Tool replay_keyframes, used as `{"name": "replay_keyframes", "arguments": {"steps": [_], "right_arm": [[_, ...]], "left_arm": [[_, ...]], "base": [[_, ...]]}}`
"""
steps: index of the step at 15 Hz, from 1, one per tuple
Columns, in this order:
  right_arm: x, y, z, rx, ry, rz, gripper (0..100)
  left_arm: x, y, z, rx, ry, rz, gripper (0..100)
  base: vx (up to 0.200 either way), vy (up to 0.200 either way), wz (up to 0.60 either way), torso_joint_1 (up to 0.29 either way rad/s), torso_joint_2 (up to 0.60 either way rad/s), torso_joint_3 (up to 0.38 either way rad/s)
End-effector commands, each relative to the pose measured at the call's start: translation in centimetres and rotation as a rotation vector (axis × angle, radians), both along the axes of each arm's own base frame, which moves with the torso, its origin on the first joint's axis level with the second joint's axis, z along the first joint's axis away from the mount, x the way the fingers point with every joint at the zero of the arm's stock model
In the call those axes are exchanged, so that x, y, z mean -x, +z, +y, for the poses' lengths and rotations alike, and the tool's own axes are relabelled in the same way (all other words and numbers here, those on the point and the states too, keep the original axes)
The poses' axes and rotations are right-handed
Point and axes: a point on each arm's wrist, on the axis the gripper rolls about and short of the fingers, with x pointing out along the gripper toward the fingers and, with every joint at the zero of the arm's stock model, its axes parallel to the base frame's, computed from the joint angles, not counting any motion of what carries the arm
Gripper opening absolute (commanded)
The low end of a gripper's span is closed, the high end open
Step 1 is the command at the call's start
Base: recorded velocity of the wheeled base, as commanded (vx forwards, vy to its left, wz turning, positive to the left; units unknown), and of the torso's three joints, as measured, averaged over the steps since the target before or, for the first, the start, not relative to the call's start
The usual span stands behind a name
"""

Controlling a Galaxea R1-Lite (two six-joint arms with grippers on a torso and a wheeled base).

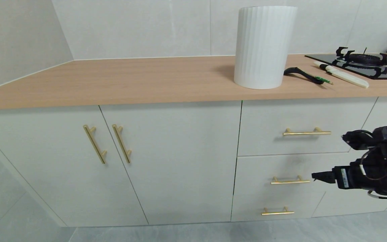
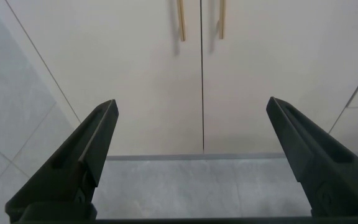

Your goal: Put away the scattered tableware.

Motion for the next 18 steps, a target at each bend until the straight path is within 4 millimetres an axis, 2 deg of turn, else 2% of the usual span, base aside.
{"name": "replay_keyframes", "arguments": {"steps": [1,4,7,8,12,18], "right_arm": [[-4.6,-5.9,0.3,0.02,0.003,0.144,100],[-5.9,-9.0,0.3,0.033,-0.013,0.112,100],[-6.6,-10.6,0.5,0.056,-0.029,0.053,100],[-6.9,-11.7,0.5,0.063,-0.035,0.034,100],[-7.7,-13.4,1.6,0.092,-0.039,-0.061,100],[-8.9,-15.0,1.7,0.1,-0.07,-0.175,100]], "left_arm": [[0.0,0.0,0.0,0.0,0.003,0.001,100],[0.0,0.0,0.0,0.0,0.001,0.001,100],[0.0,0.0,0.0,0.0,0.001,0.001,100],[0.0,0.0,0.0,0.0,0.003,0.001,100],[0.0,0.0,0.0,0.0,0.001,0.001,100],[0.0,0.0,0.0,0.0,0.001,0.001,100]], "base": [[0.0,0.0,0.0,0.0,0.0,0.0],[0.0,0.0,0.0,0.0,0.0,0.0],[0.0,0.0,0.0,0.0,0.0,0.0],[0.0,0.0,0.0,0.0,0.0,0.0],[0.0,0.0,0.0,0.0,0.0,0.0],[0.0,0.0,0.0,0.0,0.0,0.0]]}}
